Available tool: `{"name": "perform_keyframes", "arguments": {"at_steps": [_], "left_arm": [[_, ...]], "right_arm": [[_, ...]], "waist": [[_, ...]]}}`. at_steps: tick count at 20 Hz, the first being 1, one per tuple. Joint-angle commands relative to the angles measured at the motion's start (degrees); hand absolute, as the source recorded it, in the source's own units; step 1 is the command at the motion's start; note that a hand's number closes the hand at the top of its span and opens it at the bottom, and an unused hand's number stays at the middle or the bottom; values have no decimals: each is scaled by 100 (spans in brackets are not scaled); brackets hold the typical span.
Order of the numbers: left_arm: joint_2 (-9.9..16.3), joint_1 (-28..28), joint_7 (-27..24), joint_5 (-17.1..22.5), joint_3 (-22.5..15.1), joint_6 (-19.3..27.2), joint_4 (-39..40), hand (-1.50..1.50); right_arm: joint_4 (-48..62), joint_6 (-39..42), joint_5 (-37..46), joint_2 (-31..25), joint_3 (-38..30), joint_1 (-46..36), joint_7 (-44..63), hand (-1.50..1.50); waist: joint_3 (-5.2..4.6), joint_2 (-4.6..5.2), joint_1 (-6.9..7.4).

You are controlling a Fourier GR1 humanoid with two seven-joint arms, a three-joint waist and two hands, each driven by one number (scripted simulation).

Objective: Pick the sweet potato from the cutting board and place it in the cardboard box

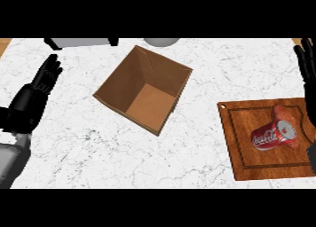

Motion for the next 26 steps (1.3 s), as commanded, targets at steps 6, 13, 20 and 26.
{"name": "perform_keyframes", "arguments": {"at_steps": [6,13,20,26], "left_arm": [[705,727,495,-784,405,891,748,0],[536,862,692,-783,318,981,860,0],[270,820,771,-985,97,1146,827,0],[193,692,637,-1065,76,1135,991,0]], "right_arm": [[956,2687,-1842,-557,-77,968,25,-150],[2116,4041,-660,-1684,-168,1639,-2724,-150],[3426,4969,282,-2519,-414,1231,-4799,-150],[3480,4176,1793,-3514,321,914,-5254,-150]], "waist": [[-85,137,579],[-78,135,437],[-94,108,558],[-116,144,652]]}}
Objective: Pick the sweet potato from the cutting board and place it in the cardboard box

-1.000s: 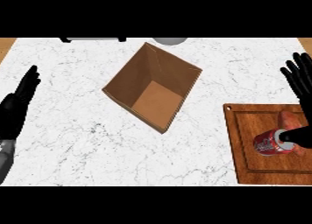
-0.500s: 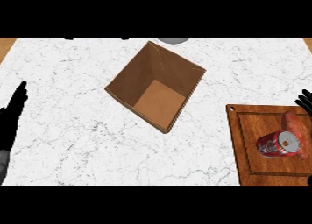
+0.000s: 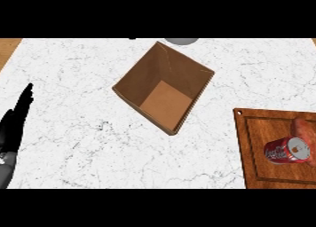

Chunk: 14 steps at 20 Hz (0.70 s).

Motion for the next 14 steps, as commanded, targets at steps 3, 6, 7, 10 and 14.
{"name": "perform_keyframes", "arguments": {"at_steps": [3,6,7,10,14], "left_arm": [[-112,-101,36,-169,-133,42,-8,0],[-139,-46,-182,-95,-35,-56,205,0],[-19,-45,84,-88,-49,-94,-99,0],[-38,-436,88,-122,96,-102,323,0],[32,-343,195,-142,146,-210,306,0]], "right_arm": [[625,254,1275,-648,767,-597,-1256,-150],[871,10,1841,-829,1244,-730,-1556,-150],[848,-93,2068,-890,1437,-820,-1473,-150],[1213,-119,2497,-691,1898,-1468,-1290,-150],[1747,-119,2842,-548,2281,-1807,-1696,-150]], "waist": [[-18,9,158],[-28,11,135],[-24,-21,175],[-37,17,122],[-40,-34,12]]}}
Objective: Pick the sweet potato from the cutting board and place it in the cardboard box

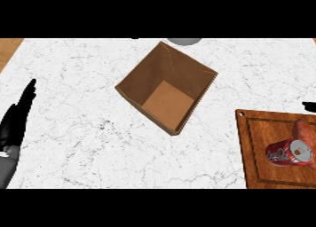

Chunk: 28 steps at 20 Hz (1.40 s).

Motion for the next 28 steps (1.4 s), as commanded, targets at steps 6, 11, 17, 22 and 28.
{"name": "perform_keyframes", "arguments": {"at_steps": [6,11,17,22,28], "left_arm": [[-76,382,-250,-73,142,-96,-87,0],[-61,241,185,-199,197,-73,-291,0],[-32,660,325,-245,239,-108,-770,0],[28,512,280,-268,397,-181,-542,0],[-414,713,-67,-494,336,150,-331,0]], "right_arm": [[1677,135,1089,690,694,-1314,-808,-150],[2164,-13,1228,1061,750,-1648,-985,-150],[2373,-172,1251,950,807,-1417,-1505,-150],[1796,307,1084,931,975,-1470,-1484,-150],[1158,512,774,681,968,-1381,-1361,-150]], "waist": [[-7,-23,-58],[-7,-46,-139],[-5,-72,-169],[-15,-95,-253],[-26,-102,-335]]}}
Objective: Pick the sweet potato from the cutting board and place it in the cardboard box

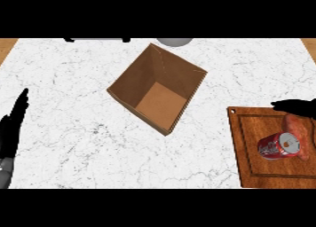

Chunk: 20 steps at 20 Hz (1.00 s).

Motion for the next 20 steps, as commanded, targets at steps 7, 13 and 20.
{"name": "perform_keyframes", "arguments": {"at_steps": [7,13,20], "left_arm": [[101,4,-43,-27,368,-375,75,0],[-138,70,-82,-128,429,-453,22,0],[-373,102,-70,-444,330,-303,-58,0]], "right_arm": [[-758,711,179,-273,75,304,57,-150],[-333,399,574,341,72,347,385,-150],[578,-1145,688,1040,-543,124,229,150]], "waist": [[-6,-8,-44],[-2,6,-2],[5,22,58]]}}
